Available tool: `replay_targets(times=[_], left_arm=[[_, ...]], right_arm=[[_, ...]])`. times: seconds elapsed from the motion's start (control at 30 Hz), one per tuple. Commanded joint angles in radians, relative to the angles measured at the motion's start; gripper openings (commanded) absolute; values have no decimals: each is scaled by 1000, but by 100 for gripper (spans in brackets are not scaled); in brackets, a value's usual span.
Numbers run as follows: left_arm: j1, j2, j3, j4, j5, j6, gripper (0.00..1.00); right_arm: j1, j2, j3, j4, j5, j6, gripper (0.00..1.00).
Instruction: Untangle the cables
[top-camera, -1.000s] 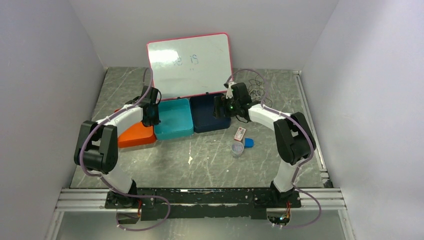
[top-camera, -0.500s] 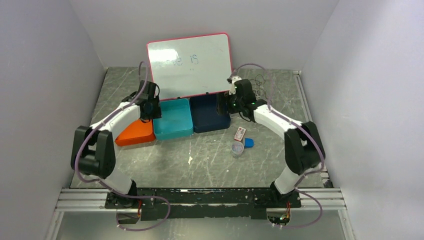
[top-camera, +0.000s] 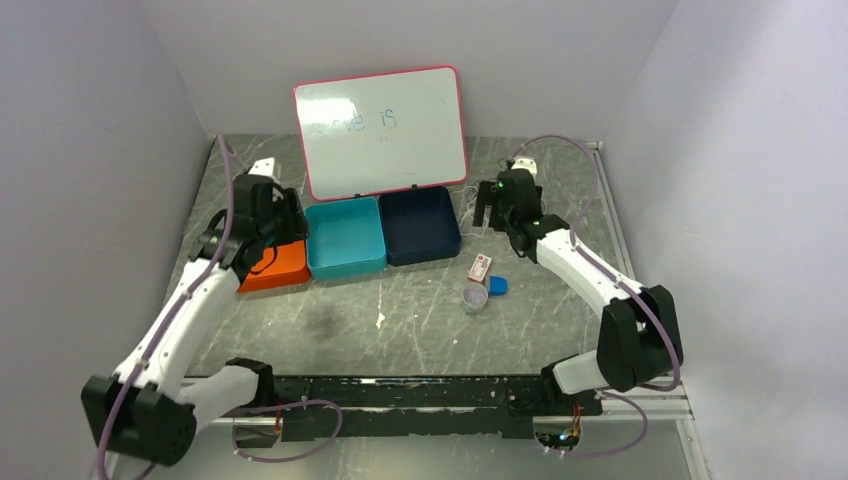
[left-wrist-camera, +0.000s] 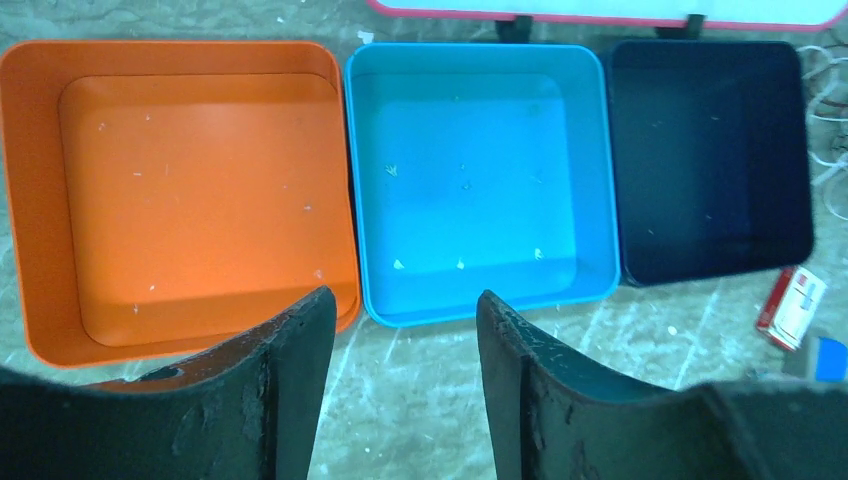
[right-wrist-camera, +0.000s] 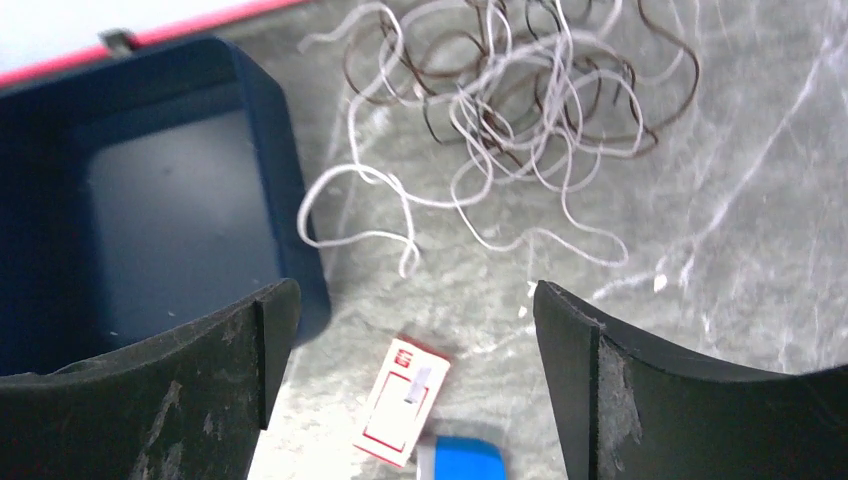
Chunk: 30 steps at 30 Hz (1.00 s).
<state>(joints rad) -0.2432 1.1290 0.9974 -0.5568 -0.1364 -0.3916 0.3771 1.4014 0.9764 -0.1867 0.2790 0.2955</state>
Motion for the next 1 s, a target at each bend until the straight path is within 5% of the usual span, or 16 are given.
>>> replay_targets(times=[0.0, 0.1, 0.43, 0.97], left_arm=[[-1, -138, -64, 9, 76, -9, 60], [-1, -202, -89, 9, 57, -5, 63], [-1, -294, -145, 38, 95, 14, 65], [-1, -334, -163, 75, 100, 8, 68]], right_arm=[[-27, 24, -26, -78, -14, 33, 88], [-34, 36, -49, -47, -57, 34, 77], [-62, 158, -69, 106, -140, 54, 60], [-63, 267, -60, 239, -108, 37, 26]])
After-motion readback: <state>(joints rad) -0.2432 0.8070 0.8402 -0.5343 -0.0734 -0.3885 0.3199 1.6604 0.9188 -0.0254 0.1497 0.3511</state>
